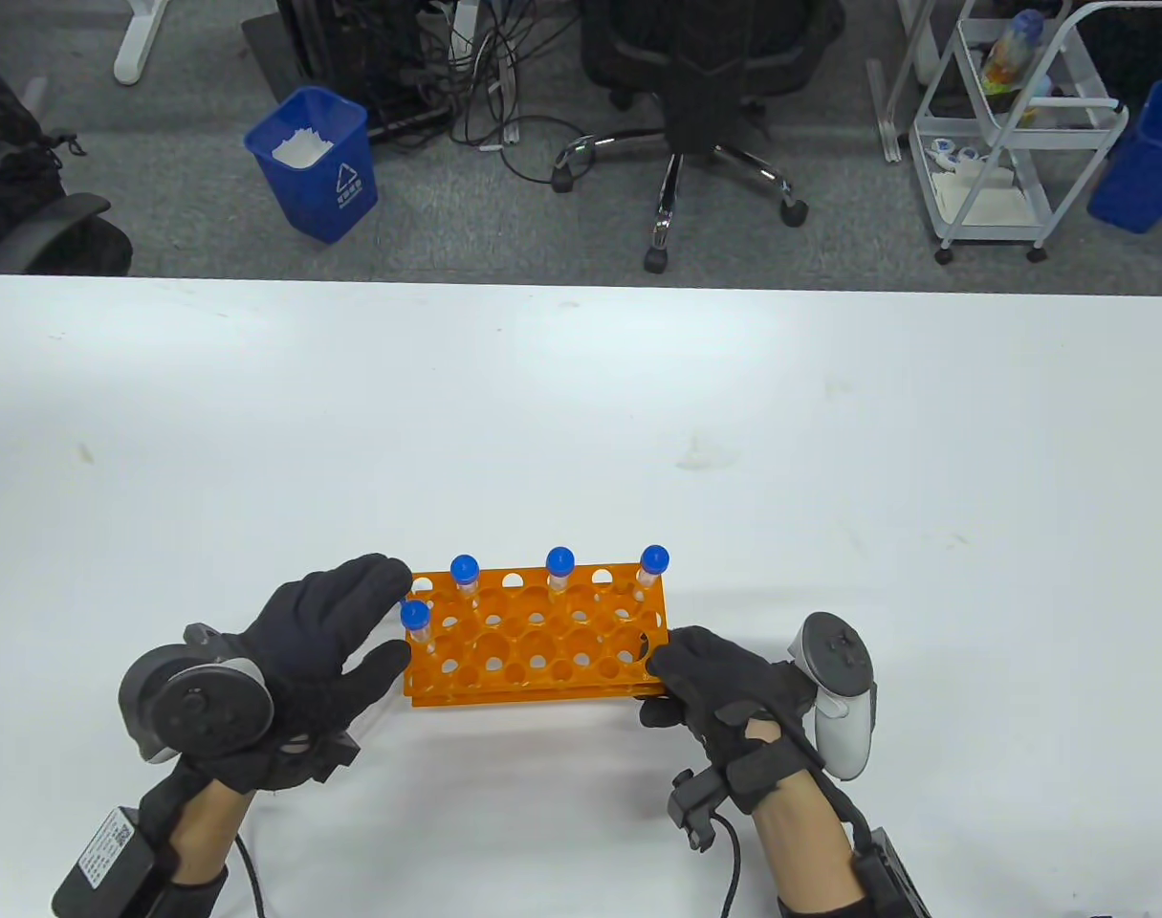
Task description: Hold test tube rack and insert test tubes into grid holes one by one
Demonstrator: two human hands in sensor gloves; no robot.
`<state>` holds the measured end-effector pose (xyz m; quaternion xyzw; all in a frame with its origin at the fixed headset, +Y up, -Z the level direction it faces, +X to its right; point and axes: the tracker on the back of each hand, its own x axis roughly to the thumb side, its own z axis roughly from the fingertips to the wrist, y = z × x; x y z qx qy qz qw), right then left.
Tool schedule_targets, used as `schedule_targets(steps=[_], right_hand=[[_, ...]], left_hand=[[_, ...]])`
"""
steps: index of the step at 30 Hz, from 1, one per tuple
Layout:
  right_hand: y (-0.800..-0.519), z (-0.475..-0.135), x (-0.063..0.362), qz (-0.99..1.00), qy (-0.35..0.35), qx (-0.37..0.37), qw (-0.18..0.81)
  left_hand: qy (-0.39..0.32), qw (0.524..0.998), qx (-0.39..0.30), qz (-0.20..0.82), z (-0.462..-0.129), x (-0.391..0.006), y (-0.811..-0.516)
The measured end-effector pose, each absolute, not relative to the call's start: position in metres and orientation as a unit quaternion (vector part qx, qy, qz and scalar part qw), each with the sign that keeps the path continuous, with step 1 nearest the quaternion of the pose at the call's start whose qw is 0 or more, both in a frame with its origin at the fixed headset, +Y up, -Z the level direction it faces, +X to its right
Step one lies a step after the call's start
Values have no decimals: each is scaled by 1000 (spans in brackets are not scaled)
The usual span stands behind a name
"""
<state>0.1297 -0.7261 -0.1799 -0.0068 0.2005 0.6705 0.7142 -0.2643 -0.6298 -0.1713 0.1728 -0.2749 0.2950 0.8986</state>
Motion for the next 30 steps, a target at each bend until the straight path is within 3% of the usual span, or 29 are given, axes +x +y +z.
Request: schedule_targets(steps=[8, 16, 20, 30], right_hand=[[-726, -181, 133, 671, 196, -12, 715], [-727, -185, 146, 671, 186, -29, 717], [-728, -187, 152, 668, 181, -35, 721], [-730, -189, 162, 662, 175, -47, 727]], left_hand=[[-224, 912, 164, 303, -185, -280, -626], [-161, 955, 64, 243, -223, -290, -647], [-150, 974, -26, 169, -243, -279, -661], [-161, 975, -148, 27, -278, -244, -708]])
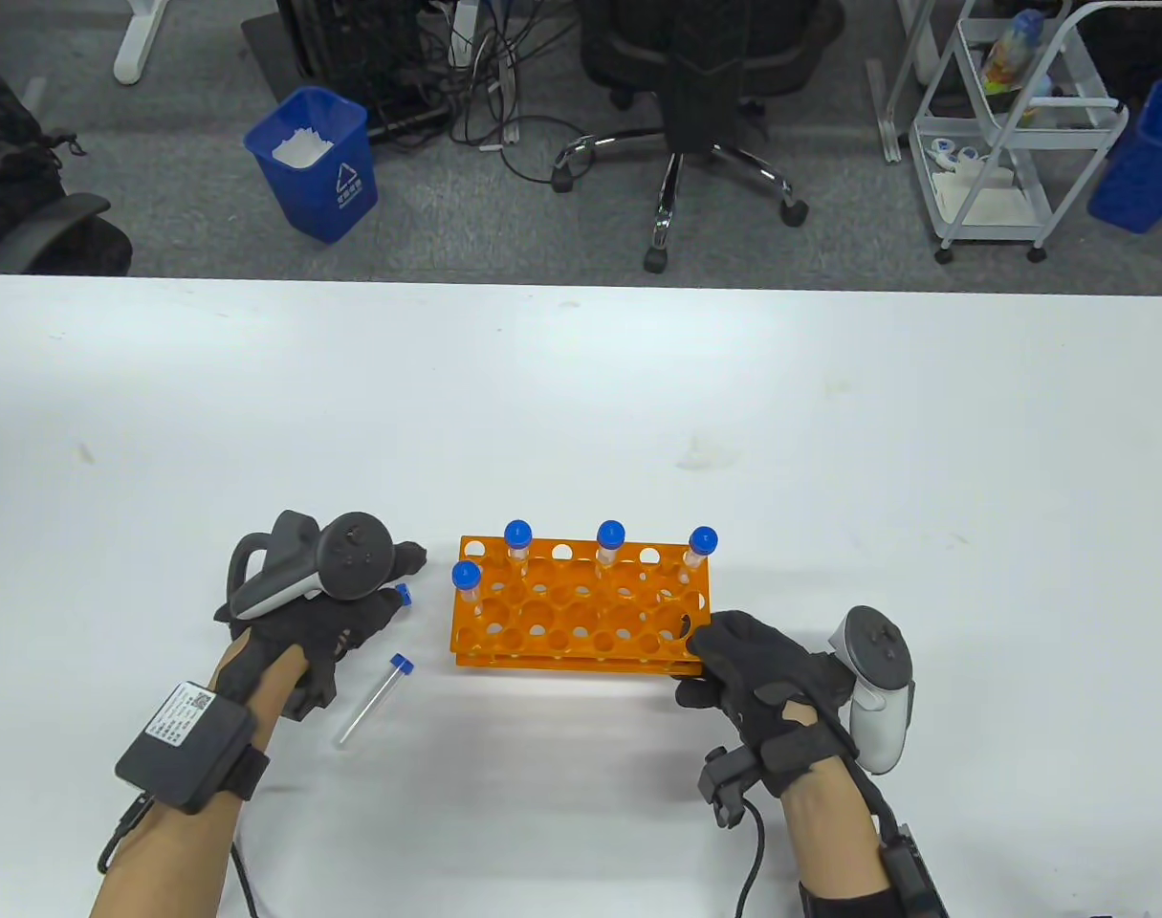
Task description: Hold test tube rack and insert test tubes into grid holes one by one
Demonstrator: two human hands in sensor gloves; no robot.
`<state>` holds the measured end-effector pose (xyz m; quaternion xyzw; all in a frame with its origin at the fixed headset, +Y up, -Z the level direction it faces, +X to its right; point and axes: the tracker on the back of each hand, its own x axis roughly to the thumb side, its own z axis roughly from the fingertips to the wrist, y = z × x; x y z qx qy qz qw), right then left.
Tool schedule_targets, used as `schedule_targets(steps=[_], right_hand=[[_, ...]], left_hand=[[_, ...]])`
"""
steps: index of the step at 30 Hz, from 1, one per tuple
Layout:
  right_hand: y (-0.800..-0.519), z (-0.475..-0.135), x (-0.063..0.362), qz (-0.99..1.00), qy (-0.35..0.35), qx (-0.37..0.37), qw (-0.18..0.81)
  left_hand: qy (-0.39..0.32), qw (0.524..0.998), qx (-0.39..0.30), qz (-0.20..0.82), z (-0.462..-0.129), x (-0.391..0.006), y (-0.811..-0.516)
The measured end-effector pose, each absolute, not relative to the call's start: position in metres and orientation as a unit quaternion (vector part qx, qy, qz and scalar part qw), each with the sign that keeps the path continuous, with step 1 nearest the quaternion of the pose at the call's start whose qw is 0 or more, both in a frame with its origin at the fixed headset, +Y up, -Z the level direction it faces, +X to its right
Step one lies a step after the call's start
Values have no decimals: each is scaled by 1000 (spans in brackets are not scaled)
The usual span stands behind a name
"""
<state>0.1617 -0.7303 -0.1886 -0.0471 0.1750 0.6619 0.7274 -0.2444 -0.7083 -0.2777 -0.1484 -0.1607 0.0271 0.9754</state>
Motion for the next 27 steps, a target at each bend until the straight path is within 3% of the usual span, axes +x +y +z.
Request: schedule_targets(steps=[11, 22, 27], right_hand=[[-729, -189, 165, 660, 172, -54, 729], [-730, -190, 168, 658, 172, -55, 731], [-730, -190, 169, 658, 171, -58, 731]], left_hand=[[-164, 969, -182, -17, -285, -236, -744], [-169, 976, -139, -12, -287, -238, -743], [-145, 982, -116, 36, -286, -255, -732]])
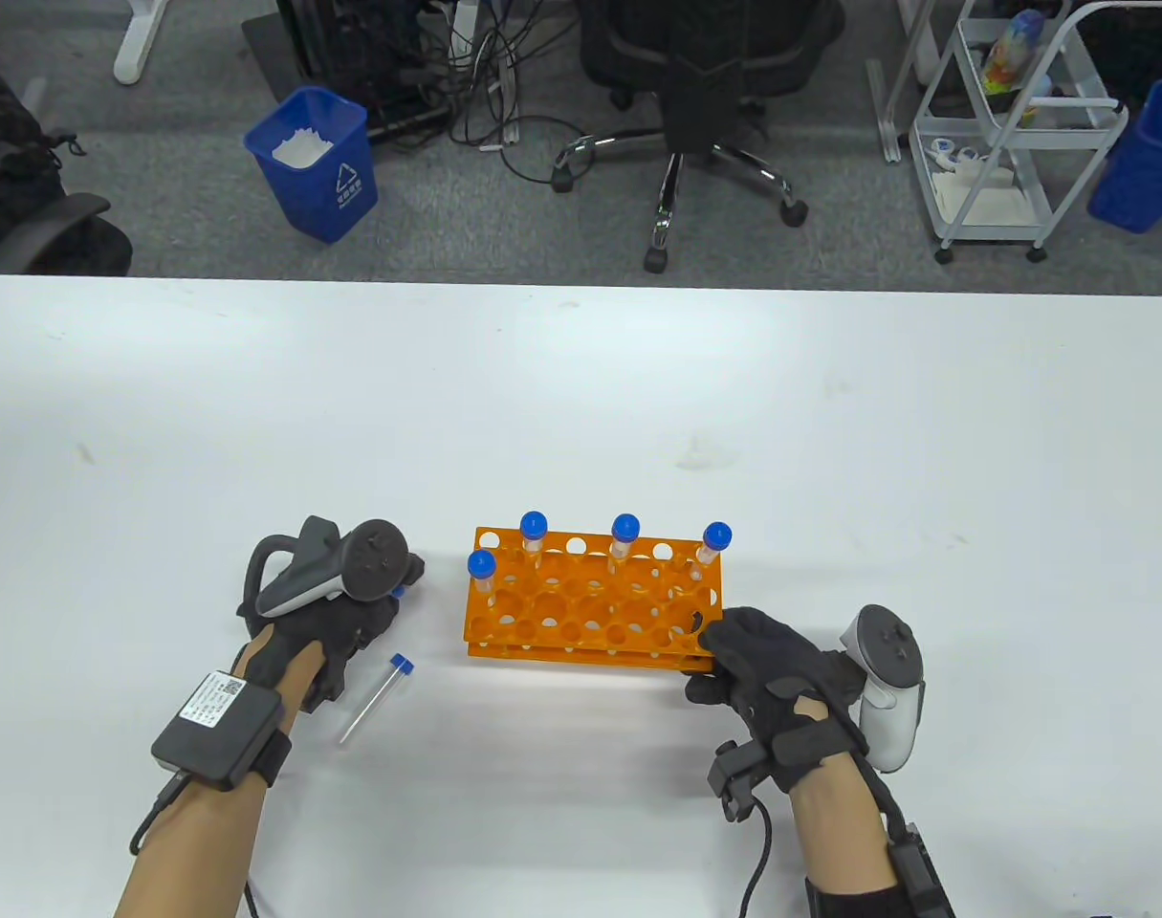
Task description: Hold test tube rack and insert test tubes into grid holes one by one
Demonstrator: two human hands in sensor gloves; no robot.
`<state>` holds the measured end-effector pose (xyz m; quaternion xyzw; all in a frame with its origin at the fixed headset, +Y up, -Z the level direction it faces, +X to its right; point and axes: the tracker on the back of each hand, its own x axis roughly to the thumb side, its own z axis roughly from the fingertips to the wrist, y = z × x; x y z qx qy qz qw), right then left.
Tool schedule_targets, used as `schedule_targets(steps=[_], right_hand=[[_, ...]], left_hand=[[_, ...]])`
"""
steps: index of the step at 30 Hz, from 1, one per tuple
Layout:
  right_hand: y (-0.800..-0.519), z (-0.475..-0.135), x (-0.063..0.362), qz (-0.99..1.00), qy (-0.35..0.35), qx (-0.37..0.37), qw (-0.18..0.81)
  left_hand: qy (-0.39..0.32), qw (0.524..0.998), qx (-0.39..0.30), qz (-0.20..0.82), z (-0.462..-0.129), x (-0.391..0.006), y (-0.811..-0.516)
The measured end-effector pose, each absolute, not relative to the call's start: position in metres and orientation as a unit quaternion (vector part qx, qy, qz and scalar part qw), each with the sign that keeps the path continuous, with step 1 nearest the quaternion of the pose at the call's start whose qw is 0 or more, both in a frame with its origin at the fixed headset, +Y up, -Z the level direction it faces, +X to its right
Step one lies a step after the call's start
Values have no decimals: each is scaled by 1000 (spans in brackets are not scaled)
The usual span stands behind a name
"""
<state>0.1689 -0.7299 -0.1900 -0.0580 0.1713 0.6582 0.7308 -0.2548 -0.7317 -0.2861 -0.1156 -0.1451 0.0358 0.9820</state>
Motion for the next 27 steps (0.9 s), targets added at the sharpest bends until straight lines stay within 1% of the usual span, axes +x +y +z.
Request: schedule_targets(steps=[3, 8, 10, 12, 14, 16, 20, 23, 27], right_hand=[[-731, -190, 170, 657, 172, -62, 731], [-732, -190, 170, 657, 173, -69, 730], [-733, -190, 169, 658, 175, -71, 729], [-733, -190, 168, 660, 175, -73, 727], [-734, -190, 168, 662, 175, -73, 725], [-735, -191, 166, 662, 177, -73, 725], [-735, -190, 163, 663, 180, -71, 723], [-736, -190, 161, 664, 181, -71, 722], [-737, -190, 160, 667, 182, -70, 719]], left_hand=[[-127, 985, -85, 83, -280, -268, -719], [-99, 972, 1, 212, -259, -297, -677], [-88, 945, 81, 304, -243, -308, -651], [-85, 916, 137, 366, -229, -313, -631], [-92, 892, 193, 398, -213, -311, -611], [-111, 871, 238, 416, -194, -301, -590], [-153, 852, 273, 419, -171, -268, -569], [-176, 847, 293, 407, -158, -241, -564], [-201, 863, 313, 340, -146, -201, -568]])
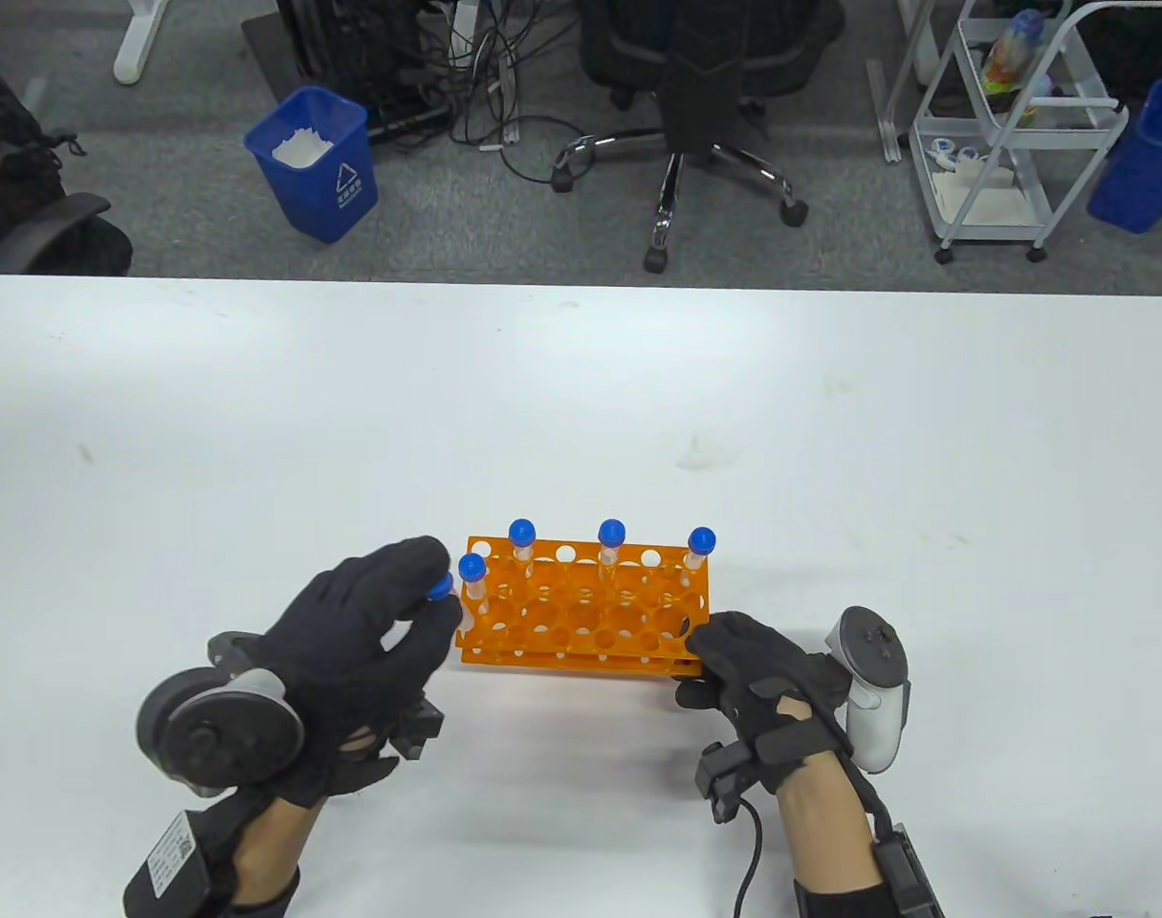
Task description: Hold test tube rack and insert test tubes into grid holes one by one
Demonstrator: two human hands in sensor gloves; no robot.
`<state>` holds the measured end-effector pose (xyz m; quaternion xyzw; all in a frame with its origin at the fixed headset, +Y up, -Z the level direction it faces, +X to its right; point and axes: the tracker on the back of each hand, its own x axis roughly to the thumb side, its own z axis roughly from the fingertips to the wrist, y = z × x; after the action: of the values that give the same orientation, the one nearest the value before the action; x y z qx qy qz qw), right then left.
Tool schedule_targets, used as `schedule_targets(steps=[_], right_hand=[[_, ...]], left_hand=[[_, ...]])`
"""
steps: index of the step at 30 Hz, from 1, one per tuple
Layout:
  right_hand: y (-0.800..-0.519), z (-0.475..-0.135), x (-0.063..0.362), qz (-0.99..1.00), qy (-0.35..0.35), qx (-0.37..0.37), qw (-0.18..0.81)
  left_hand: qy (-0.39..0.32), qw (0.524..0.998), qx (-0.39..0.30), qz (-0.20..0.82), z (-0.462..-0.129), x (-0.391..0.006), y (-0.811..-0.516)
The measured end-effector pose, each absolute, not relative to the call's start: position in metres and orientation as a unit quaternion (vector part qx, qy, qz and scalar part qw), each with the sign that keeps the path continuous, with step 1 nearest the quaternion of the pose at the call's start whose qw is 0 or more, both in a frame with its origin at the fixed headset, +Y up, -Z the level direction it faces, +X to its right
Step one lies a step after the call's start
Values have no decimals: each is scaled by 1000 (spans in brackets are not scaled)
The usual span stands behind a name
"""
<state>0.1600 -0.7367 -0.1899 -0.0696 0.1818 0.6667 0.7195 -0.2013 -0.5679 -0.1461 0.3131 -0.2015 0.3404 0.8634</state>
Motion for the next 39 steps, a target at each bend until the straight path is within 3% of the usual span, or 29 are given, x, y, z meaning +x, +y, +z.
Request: schedule_targets(steps=[10, 21, 34, 39], right_hand=[[-736, -188, 152, 673, 187, -58, 714], [-733, -186, 149, 664, 187, -49, 723], [-732, -185, 150, 654, 186, -46, 732], [-733, -185, 152, 661, 186, -50, 725]], left_hand=[[-202, 884, 334, 258, -135, -148, -599], [-206, 911, 323, 155, -133, -130, -612], [-212, 919, 316, 109, -130, -120, -616], [-211, 938, 268, 56, -129, -117, -613]])
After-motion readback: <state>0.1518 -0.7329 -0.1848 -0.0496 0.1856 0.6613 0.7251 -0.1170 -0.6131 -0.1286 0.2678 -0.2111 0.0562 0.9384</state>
